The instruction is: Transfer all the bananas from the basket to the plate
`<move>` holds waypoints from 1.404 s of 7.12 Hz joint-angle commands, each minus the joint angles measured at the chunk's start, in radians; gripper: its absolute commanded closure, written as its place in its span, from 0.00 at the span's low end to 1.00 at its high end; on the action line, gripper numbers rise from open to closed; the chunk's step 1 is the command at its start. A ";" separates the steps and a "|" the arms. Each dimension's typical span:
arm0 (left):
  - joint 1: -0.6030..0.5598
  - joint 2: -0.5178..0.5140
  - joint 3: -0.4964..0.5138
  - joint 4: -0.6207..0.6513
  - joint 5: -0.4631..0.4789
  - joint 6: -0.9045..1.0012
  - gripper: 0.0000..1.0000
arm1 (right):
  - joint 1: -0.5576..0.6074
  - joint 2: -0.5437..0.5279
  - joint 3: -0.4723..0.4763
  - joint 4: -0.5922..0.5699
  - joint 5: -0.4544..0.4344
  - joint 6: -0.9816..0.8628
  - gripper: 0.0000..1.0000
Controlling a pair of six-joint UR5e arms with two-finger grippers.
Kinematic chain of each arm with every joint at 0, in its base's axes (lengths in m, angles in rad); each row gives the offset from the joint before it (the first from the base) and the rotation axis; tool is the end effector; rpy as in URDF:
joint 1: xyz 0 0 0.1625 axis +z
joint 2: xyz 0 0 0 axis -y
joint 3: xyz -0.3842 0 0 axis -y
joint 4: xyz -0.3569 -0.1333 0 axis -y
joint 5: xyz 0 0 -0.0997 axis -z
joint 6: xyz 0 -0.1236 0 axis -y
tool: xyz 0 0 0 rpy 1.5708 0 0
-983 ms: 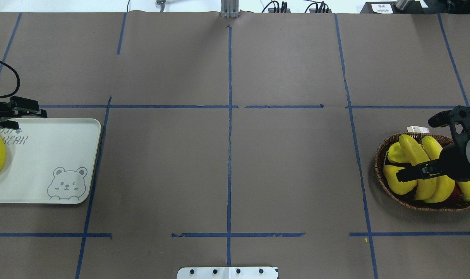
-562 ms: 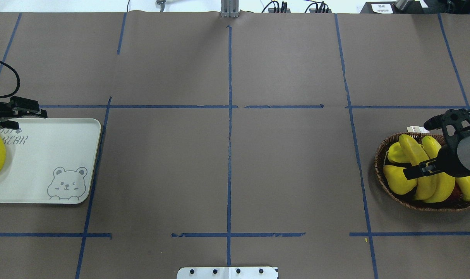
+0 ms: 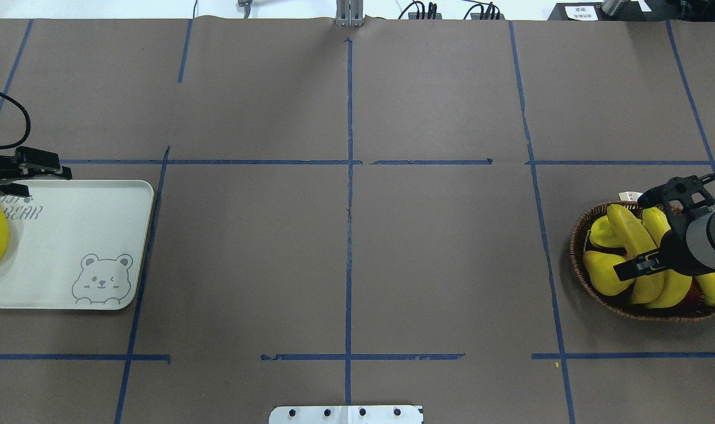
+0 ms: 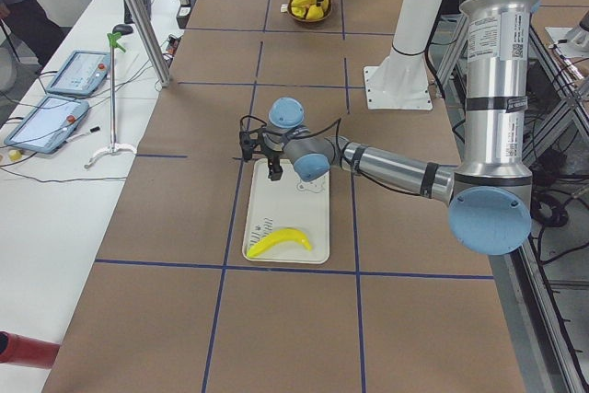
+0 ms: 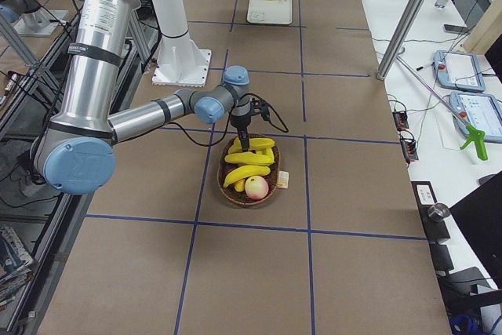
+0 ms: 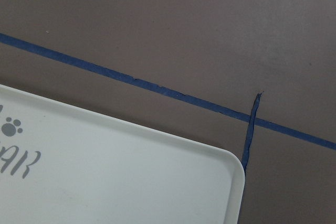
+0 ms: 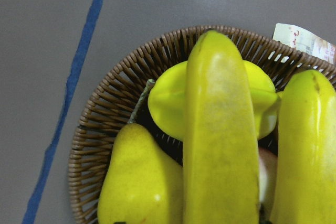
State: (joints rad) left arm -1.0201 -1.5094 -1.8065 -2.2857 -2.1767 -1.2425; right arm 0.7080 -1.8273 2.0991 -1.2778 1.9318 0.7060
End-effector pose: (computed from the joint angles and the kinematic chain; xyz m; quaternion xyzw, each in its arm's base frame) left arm 0.1921 -0.4331 0.4707 0.0459 0.4888 -0.1714 0.8541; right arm -0.2398 -0.3233 0.4826 0.0722 -0.3157 -0.1239 0.9380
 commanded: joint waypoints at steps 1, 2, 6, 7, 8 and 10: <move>0.000 0.000 0.003 0.000 0.000 0.000 0.00 | -0.004 0.002 -0.010 0.000 -0.002 0.000 0.28; 0.000 0.000 0.003 0.000 0.000 0.000 0.00 | -0.007 0.003 -0.011 -0.003 -0.001 -0.008 0.51; 0.003 0.000 0.003 0.000 0.002 0.000 0.00 | 0.002 0.014 0.001 -0.006 0.007 -0.008 0.99; 0.003 0.000 0.003 0.000 0.003 0.000 0.00 | 0.017 0.014 0.016 -0.006 0.015 -0.008 1.00; 0.003 -0.002 0.003 0.000 0.003 0.000 0.00 | 0.031 0.011 0.057 -0.006 0.018 -0.006 1.00; 0.009 -0.008 0.000 0.000 0.000 -0.002 0.00 | 0.031 0.075 0.072 0.000 0.061 0.010 0.99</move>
State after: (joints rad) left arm -1.0146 -1.5125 -1.8060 -2.2856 -2.1751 -1.2429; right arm 0.7373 -1.7945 2.1615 -1.2791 1.9644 0.7075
